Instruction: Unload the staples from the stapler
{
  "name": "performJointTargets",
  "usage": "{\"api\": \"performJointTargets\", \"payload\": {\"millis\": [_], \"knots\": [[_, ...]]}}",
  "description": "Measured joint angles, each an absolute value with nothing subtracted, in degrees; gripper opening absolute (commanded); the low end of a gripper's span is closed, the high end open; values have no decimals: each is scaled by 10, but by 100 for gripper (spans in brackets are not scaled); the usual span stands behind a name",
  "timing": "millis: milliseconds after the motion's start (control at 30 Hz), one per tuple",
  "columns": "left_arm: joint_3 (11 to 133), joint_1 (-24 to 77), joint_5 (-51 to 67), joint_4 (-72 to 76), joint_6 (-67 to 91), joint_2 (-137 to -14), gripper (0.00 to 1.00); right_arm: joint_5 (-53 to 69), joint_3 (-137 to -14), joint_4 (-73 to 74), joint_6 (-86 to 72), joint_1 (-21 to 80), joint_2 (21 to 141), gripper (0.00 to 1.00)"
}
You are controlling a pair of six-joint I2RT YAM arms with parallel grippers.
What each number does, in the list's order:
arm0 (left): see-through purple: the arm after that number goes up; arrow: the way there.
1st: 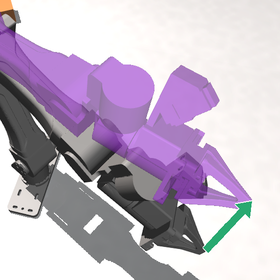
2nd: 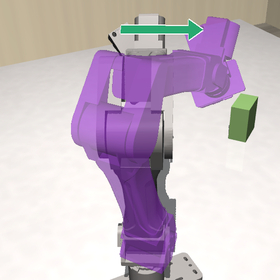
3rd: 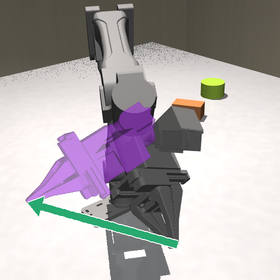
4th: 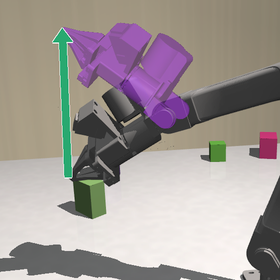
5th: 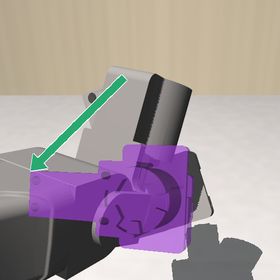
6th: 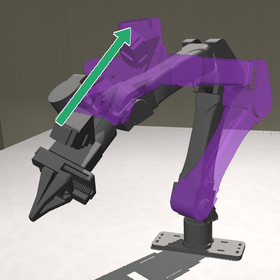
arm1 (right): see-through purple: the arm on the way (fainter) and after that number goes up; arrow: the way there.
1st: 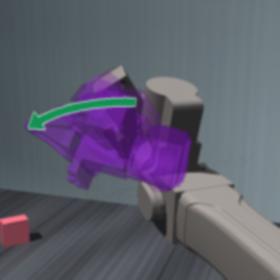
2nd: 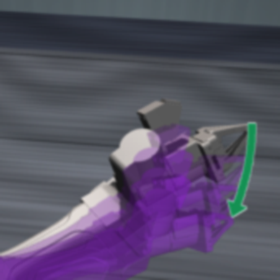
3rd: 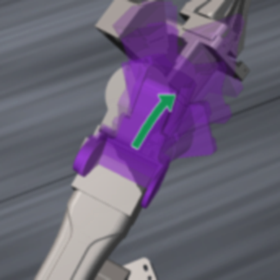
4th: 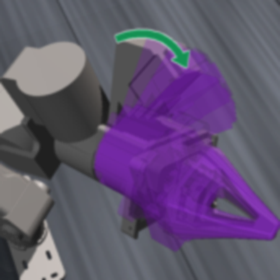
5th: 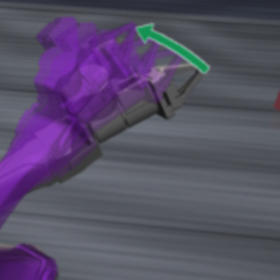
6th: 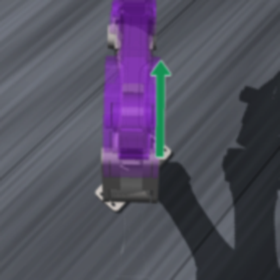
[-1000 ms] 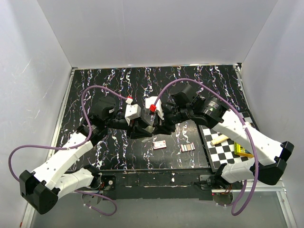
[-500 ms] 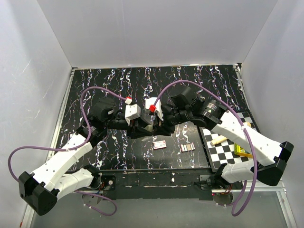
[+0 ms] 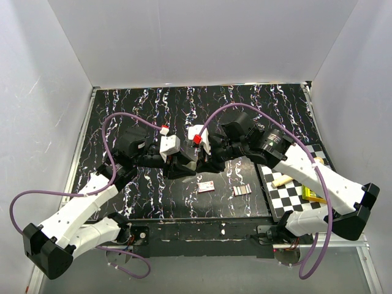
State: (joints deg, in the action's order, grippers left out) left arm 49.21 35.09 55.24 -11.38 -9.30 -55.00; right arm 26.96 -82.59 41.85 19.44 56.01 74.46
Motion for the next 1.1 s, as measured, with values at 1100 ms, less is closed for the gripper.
{"api": "performJointTargets", "payload": {"millis": [1100], "knots": [[441, 361, 504, -108, -72, -505, 0, 293, -630, 214, 148, 559, 658, 1]]}}
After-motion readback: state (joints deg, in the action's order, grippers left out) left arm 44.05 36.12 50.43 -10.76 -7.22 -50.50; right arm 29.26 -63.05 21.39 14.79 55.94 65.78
